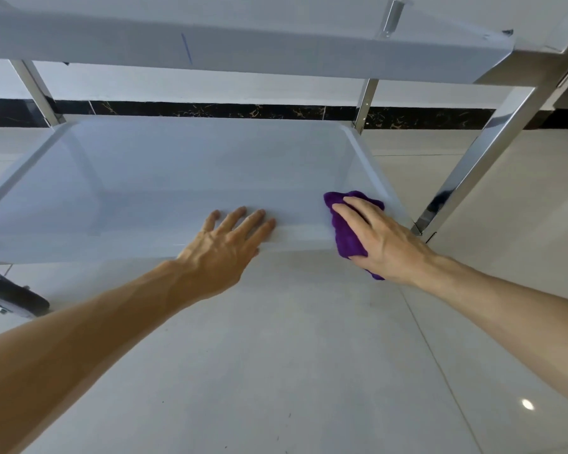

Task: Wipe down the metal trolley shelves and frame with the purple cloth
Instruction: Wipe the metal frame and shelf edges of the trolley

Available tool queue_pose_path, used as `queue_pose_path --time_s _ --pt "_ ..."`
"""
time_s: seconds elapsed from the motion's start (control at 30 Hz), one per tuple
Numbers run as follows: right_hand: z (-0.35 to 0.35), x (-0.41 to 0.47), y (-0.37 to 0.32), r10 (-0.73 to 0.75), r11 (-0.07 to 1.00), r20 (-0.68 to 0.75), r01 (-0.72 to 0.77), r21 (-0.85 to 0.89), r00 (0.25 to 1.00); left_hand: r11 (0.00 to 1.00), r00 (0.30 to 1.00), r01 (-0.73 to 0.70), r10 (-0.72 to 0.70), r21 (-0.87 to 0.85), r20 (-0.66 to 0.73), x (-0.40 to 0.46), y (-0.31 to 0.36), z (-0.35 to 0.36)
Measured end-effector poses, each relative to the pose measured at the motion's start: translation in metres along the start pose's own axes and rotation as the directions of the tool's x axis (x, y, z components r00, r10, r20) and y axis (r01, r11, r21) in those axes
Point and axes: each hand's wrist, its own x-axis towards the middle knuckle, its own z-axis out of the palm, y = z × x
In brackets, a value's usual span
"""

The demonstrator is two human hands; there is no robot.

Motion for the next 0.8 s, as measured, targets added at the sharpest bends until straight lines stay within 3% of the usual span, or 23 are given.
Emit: queue_pose_path --time_s 0.13,0.23,0.4,0.5,0.63,0.8 --pt "-0.008 -0.021 0.027 0.070 0.996 0.032 -0.068 -0.064 0.997 1.000 1.000 -0.009 0.009 0.004 -0.014 0.007 0.002 -0.005" --pt "-0.015 -0.029 0.030 0.133 0.985 0.124 -0.118 -0.125 0.983 0.998 1.000 -0.003 0.001 0.059 0.028 0.016 0.001 -0.013" --pt "-0.030 -0.051 0.030 0.141 0.972 0.152 -0.108 -0.208 0.978 0.986 0.990 -0.028 0.004 0.166 0.141 0.025 0.008 -0.024" --pt "-0.038 -0.060 0.024 0.186 0.979 0.164 -0.168 -0.118 0.969 0.986 0.986 -0.028 0.001 0.162 0.164 0.030 0.013 -0.032" --pt "-0.055 -0.073 0.015 0.276 0.934 0.149 -0.301 0.192 0.950 0.987 0.987 -0.072 0.050 0.141 0.151 0.030 0.016 -0.053" --pt "-0.093 -0.064 -0.018 0.133 0.919 -0.091 -0.088 0.385 0.987 0.993 0.988 -0.121 0.122 0.014 -0.098 0.013 0.018 -0.103"
